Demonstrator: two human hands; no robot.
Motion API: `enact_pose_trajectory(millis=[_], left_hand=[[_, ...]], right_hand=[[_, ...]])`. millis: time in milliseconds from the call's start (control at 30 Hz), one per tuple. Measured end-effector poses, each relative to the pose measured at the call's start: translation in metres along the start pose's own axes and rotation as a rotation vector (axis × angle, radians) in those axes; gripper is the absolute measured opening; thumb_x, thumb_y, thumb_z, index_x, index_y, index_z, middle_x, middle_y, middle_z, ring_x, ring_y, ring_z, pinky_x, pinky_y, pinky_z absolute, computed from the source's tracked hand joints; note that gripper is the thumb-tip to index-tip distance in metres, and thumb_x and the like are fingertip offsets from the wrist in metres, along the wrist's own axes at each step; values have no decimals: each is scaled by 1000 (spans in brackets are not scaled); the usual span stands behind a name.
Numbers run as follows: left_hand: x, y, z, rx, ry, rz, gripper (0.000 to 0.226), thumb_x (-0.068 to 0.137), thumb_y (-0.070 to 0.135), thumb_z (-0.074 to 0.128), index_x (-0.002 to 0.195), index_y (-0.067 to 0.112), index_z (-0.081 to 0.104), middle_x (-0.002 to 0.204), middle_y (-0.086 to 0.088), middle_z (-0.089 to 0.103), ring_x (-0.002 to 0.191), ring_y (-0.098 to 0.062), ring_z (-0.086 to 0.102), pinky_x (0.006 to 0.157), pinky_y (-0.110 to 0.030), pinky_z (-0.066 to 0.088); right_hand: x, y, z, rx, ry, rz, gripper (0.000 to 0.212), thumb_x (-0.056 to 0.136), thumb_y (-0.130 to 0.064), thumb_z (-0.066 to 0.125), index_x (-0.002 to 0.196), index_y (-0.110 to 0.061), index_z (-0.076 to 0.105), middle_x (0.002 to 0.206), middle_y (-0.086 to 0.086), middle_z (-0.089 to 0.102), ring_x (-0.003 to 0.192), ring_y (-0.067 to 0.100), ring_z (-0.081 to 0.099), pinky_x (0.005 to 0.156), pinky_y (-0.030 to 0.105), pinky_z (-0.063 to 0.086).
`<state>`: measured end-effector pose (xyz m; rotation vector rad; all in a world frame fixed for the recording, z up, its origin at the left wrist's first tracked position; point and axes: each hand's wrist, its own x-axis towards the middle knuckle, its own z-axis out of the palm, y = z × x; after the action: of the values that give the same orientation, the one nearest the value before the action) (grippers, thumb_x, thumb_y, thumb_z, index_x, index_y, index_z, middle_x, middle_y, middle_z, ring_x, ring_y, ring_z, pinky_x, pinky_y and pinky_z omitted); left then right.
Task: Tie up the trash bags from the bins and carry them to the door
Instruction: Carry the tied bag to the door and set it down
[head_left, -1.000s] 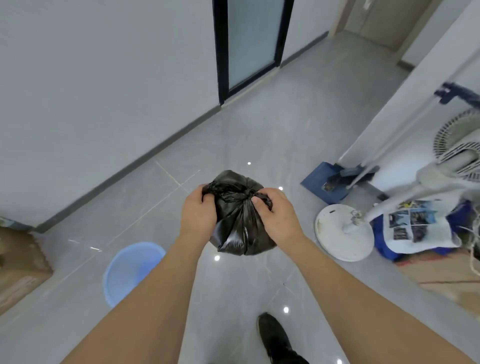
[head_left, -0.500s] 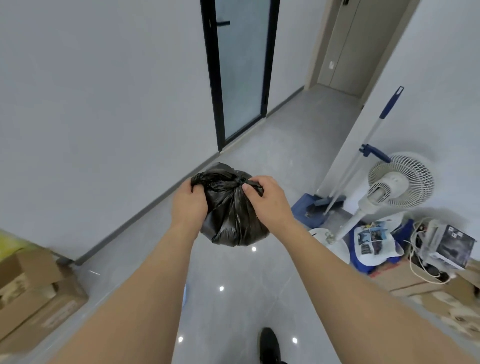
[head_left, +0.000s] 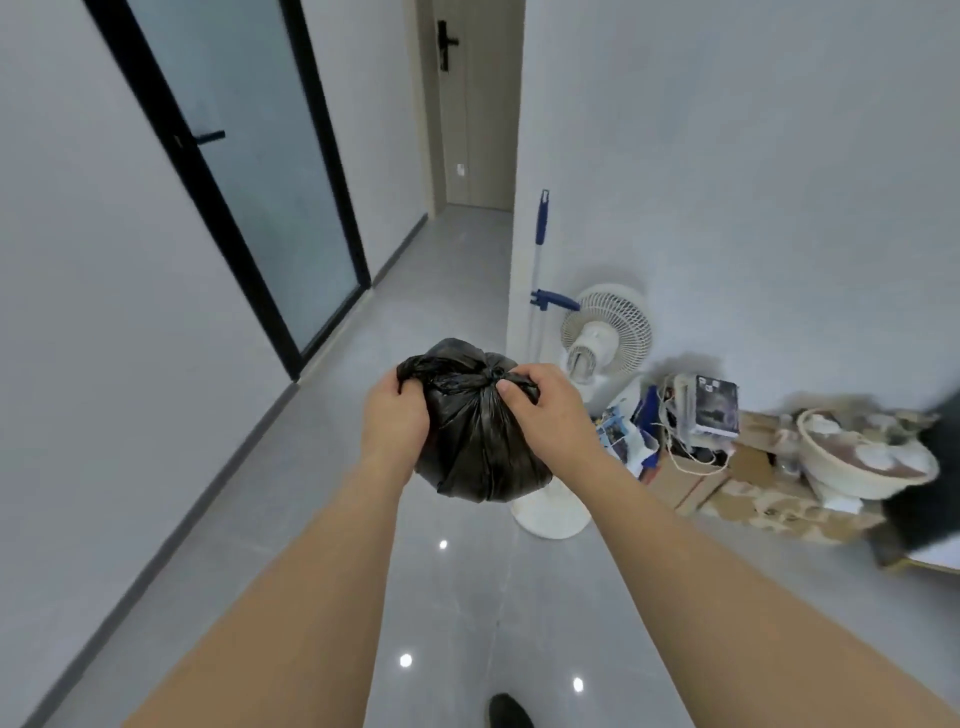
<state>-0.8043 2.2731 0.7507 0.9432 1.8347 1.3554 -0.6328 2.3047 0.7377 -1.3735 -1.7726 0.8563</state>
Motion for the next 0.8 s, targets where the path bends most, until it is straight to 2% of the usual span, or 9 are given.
enact_pose_trajectory(millis=[133, 300, 400, 500, 633, 733, 800], left_hand=[[-22, 18, 78, 11, -233, 62, 25, 90, 16, 42, 86, 20, 66, 86, 4, 69, 83, -18, 60, 77, -34, 50], [-96, 46, 188, 39, -554, 143, 25, 91, 16, 41, 98, 15, 65, 94, -3, 67, 94, -27, 59, 85, -39, 48], [-165, 63, 251, 66, -736, 208, 23, 92, 15, 41, 99, 13, 63, 97, -6, 65, 94, -27, 58, 83, -36, 46], [-243, 79, 304, 72, -915, 268, 19, 92, 17, 42, 93, 18, 61, 90, -2, 63, 84, -21, 59, 71, -29, 43], [-357, 95, 357, 84, -1156, 343, 25, 90, 18, 40, 101, 20, 62, 87, 11, 61, 94, -21, 57, 80, -32, 40], [-441, 96, 378, 80, -1340, 400, 24, 88, 18, 39, 94, 17, 63, 93, 0, 66, 94, -25, 59, 80, -36, 46], [-487, 93, 385, 81, -1443, 408, 26, 89, 18, 40, 97, 15, 64, 97, -3, 67, 93, -25, 59, 82, -37, 48]], right_hand=[[-37, 25, -72, -58, 220, 115, 24, 92, -40, 57, 107, -21, 63, 102, -9, 55, 99, 9, 52, 83, 22, 33], [-120, 57, -173, -144, 479, 303, 28, 93, -38, 56, 109, -16, 64, 106, -3, 62, 101, 13, 54, 85, 27, 40], [-181, 71, -235, -158, 681, 404, 26, 92, -35, 58, 106, -15, 65, 105, -2, 62, 100, 13, 55, 84, 24, 40], [-249, 82, -293, -152, 866, 491, 27, 93, -36, 59, 109, -16, 64, 108, -4, 59, 101, 10, 54, 84, 20, 37], [-349, 91, -352, -212, 1077, 597, 26, 92, -40, 58, 110, -21, 62, 107, -8, 56, 98, 6, 51, 83, 19, 34], [-421, 93, -379, -262, 1259, 681, 19, 92, -38, 57, 104, -25, 62, 103, -8, 57, 98, 9, 51, 83, 23, 34], [-460, 93, -390, -294, 1374, 743, 17, 92, -36, 56, 103, -25, 62, 101, -9, 57, 96, 9, 51, 83, 24, 35]])
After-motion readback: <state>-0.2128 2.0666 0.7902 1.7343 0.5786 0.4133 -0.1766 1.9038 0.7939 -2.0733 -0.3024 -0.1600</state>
